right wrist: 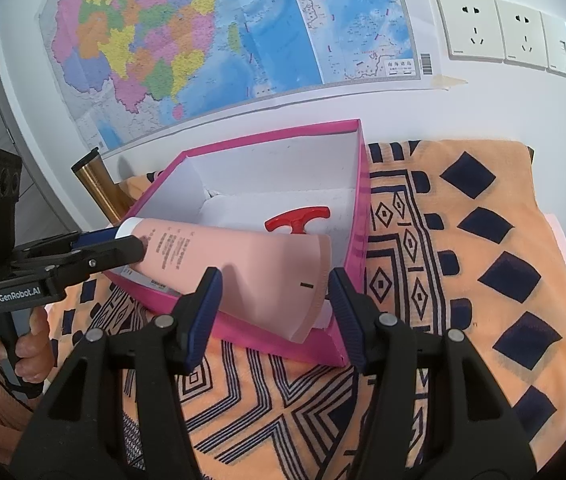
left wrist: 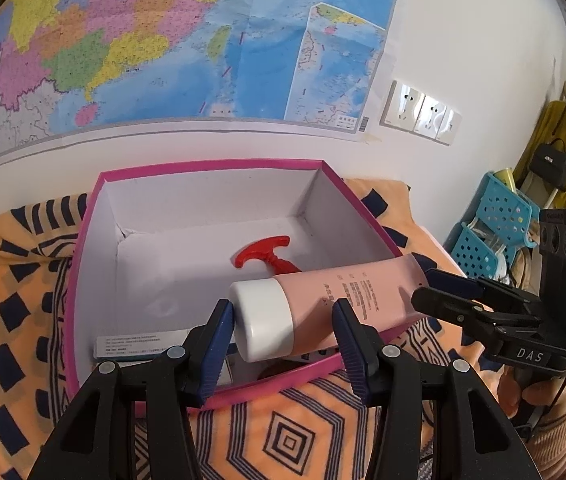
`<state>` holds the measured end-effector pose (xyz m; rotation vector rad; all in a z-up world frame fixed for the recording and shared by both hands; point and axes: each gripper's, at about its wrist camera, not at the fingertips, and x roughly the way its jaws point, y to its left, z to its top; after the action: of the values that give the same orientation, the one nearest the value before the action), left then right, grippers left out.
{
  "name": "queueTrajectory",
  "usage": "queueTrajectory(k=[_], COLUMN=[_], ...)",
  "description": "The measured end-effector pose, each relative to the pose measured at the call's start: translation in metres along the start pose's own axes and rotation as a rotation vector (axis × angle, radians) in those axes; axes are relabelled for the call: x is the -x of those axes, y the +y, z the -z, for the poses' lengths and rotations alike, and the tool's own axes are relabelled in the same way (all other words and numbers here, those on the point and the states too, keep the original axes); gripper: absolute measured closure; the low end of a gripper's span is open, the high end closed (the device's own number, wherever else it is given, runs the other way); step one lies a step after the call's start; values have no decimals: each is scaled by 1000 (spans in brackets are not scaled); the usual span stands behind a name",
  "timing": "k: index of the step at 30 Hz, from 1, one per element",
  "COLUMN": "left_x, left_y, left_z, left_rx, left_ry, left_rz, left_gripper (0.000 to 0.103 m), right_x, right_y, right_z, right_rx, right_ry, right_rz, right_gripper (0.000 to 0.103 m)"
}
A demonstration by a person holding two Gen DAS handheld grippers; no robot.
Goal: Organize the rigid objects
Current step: 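Lower the plain pink tube into the box and open the right gripper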
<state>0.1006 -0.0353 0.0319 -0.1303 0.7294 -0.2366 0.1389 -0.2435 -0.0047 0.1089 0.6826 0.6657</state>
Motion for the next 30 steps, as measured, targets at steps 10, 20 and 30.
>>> queueTrajectory(k=[10,20,30], left_x=[-6,-25,-42], left_y=[4,12,26], left_z=[-4,-5,-4], left_rx=[16,48,90], left_ry=[9,62,105], left_rz=[1,3,-4], left_gripper=[51,51,51], right_x=[-6,-12,-22], right_y=[-2,-2,6], right_z=[-5,-11,-12], right_rx=[0,7,31], right_ry=[7,13,29], right_rz=[8,22,50], right_gripper=[45,45,43])
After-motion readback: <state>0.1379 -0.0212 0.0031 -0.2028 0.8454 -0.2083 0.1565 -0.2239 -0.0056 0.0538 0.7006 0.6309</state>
